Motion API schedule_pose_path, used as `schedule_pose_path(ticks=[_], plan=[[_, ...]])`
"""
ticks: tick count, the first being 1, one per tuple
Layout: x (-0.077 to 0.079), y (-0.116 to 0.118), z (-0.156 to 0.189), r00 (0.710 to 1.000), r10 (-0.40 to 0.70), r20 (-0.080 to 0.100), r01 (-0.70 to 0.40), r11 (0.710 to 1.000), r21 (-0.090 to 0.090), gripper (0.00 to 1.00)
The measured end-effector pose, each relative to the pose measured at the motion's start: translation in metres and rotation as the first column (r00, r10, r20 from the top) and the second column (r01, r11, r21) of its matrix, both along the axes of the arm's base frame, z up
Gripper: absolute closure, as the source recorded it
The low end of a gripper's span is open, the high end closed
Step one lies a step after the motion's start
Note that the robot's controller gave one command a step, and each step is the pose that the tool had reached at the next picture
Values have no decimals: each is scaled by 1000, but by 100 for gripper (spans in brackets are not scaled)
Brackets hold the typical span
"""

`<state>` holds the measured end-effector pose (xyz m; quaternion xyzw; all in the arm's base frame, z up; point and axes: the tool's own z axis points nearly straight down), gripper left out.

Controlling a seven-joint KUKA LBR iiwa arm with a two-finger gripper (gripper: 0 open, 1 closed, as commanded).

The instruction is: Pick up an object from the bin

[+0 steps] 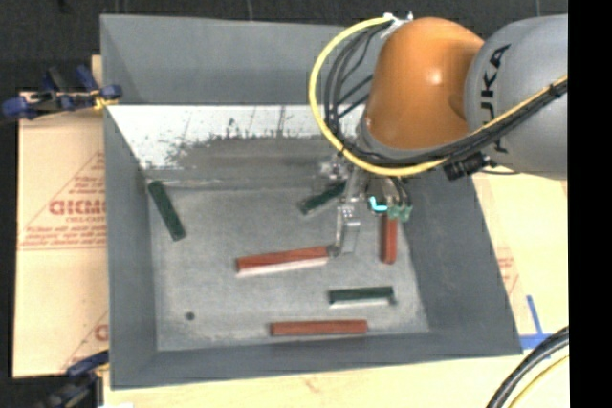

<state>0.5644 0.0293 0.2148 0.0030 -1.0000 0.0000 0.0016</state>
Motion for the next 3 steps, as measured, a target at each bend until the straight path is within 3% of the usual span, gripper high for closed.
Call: schedule_pose_path(ticks=[1, 2, 3], plan=[[2, 0, 4, 1000, -1, 8, 1, 1000, 1, 0], [8, 9, -65, 1000, 18, 12, -18, 1000, 0, 0], [11, 18, -145, 999, -32, 6, 32, 999, 2, 0]])
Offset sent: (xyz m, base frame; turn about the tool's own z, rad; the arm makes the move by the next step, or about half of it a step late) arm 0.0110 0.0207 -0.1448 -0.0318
